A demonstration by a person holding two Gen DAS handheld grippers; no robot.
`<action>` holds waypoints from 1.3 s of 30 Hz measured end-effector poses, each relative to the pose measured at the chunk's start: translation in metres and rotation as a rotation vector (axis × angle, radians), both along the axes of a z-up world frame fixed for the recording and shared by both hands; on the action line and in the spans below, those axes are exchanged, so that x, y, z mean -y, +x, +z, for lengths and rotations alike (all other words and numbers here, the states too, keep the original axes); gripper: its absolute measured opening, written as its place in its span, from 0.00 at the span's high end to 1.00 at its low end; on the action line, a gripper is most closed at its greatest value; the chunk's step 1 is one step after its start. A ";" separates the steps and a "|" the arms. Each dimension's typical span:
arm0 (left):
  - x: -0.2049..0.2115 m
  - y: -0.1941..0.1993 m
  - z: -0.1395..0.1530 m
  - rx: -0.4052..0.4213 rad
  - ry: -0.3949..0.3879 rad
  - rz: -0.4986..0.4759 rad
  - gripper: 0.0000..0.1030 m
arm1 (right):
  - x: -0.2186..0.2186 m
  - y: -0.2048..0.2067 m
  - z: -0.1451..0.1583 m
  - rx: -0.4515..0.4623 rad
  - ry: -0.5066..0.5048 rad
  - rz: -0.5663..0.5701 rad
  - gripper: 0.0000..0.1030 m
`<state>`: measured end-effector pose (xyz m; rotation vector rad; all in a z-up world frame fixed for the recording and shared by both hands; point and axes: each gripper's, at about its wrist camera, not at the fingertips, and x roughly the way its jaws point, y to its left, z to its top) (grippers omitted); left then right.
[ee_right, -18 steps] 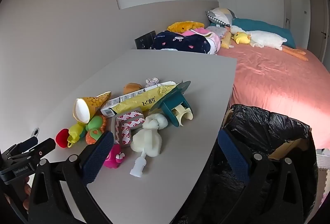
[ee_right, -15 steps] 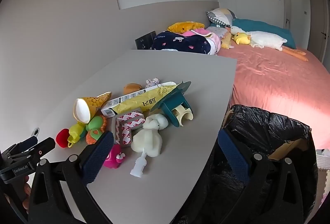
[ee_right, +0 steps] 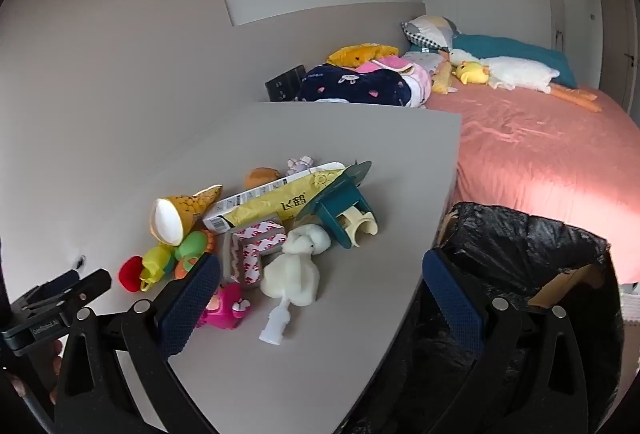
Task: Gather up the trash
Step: 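Move both grippers toward the toy pile on the desk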
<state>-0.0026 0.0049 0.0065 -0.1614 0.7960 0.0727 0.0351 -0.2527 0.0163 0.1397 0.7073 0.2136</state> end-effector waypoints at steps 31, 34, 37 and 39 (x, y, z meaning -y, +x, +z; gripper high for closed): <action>0.001 -0.003 0.002 0.000 0.000 -0.002 0.06 | 0.003 -0.006 0.000 0.018 0.012 0.004 0.02; 0.001 -0.002 0.002 -0.001 -0.002 -0.002 0.06 | 0.003 -0.006 0.000 0.018 0.010 0.004 0.02; 0.002 -0.002 0.002 -0.002 0.001 -0.003 0.06 | 0.002 -0.006 0.000 0.019 0.008 0.003 0.02; 0.002 -0.003 0.002 -0.002 0.002 -0.005 0.06 | 0.003 -0.006 0.000 0.019 0.007 0.001 0.02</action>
